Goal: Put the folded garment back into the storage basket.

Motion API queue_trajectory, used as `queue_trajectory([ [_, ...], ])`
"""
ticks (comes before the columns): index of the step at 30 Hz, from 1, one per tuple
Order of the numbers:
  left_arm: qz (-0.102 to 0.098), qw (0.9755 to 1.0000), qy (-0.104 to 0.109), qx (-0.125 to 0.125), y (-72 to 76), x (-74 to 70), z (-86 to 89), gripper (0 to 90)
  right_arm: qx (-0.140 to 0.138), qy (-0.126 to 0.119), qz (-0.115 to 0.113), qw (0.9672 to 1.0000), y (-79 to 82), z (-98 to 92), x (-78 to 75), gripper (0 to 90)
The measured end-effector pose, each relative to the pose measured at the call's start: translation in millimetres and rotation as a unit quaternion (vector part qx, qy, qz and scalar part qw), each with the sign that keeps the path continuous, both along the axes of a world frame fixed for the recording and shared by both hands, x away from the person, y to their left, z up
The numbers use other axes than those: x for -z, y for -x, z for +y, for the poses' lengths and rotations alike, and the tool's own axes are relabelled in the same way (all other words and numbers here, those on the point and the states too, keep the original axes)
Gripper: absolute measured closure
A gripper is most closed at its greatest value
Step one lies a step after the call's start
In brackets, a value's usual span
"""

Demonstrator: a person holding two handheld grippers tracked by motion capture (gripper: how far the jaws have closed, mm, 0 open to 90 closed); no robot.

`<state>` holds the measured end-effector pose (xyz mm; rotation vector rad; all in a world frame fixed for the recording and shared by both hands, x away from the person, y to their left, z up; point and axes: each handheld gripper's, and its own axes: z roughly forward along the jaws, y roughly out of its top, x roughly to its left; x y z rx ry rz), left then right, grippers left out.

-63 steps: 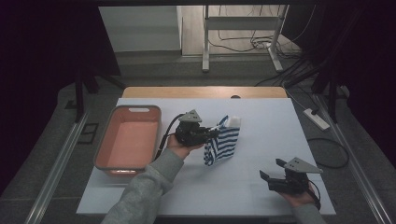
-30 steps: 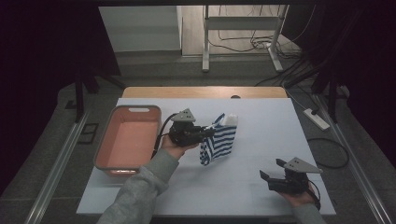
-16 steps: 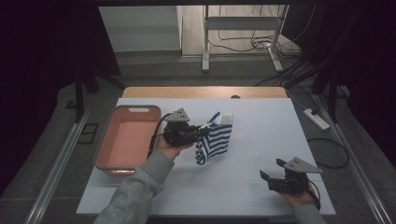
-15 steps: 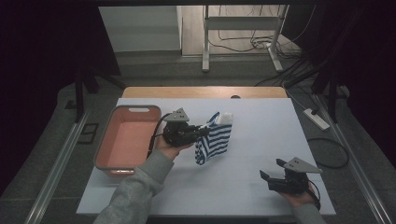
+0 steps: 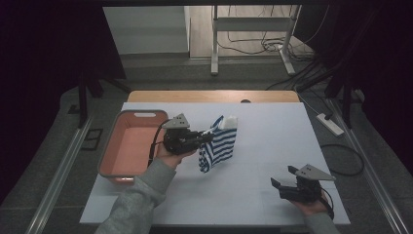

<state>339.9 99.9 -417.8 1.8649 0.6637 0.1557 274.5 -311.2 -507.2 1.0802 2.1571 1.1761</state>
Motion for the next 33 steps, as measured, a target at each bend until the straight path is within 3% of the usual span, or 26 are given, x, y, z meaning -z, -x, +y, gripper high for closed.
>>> queue_trajectory([
  [33, -0.006, 0.9994, 0.027, -0.02, 9.2, -2.4, 31.6, 80.7, 0.002, 0.007, 0.0, 1.0, -0.3, 1.5, 0.9, 18.6],
])
